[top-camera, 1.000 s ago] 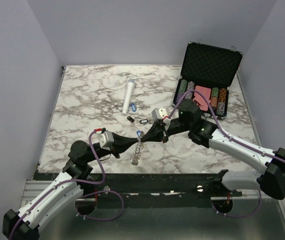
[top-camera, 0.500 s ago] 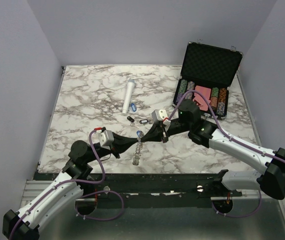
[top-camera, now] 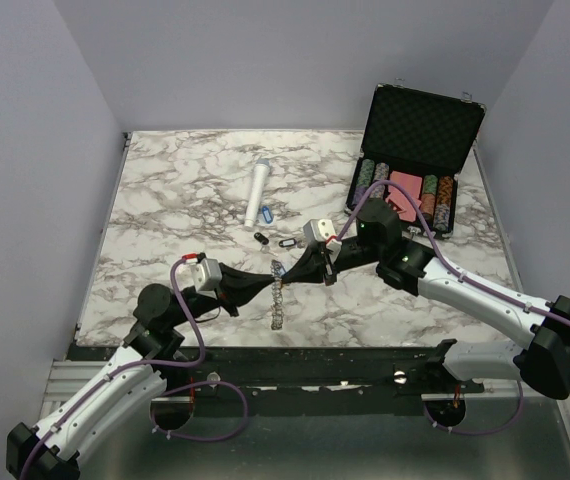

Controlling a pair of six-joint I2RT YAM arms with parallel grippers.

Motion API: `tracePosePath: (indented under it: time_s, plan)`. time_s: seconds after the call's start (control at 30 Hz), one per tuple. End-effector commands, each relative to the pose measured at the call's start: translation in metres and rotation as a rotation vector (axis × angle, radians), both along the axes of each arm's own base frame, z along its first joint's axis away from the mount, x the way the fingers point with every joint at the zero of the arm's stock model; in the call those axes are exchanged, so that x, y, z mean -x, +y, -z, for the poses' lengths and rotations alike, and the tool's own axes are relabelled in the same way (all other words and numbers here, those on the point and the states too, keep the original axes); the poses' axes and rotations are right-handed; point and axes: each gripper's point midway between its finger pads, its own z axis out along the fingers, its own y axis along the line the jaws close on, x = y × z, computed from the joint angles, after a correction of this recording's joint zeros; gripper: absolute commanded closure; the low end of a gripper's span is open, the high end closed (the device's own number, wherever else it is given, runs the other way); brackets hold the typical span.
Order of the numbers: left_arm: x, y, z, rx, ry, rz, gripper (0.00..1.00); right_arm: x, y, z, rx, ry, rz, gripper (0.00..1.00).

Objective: Put the keys on the keyring

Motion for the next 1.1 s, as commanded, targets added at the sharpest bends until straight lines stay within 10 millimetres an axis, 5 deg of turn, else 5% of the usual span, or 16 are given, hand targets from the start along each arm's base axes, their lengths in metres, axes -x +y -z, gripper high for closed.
tracePosePath:
  time_s: [0.0,0.67,0.9,1.07]
  plan:
    - [-0.003,0.008,-0.031,0.113,-0.063,-0.046,1.00,0.009,0.000,0.009,0.029,0.041,-0.011,1.00]
    - [-0.011,0.015,-0.032,0.241,0.003,-0.089,1.00,0.013,0.001,0.016,0.032,0.097,-0.023,0.99]
    - [-0.013,0.015,-0.026,0.187,-0.014,-0.107,1.00,0.016,-0.002,-0.002,0.027,0.064,-0.051,0.70]
    - [-0.008,0.013,-0.023,0.160,-0.045,-0.080,1.00,0.008,-0.005,-0.024,-0.013,0.074,-0.013,0.62]
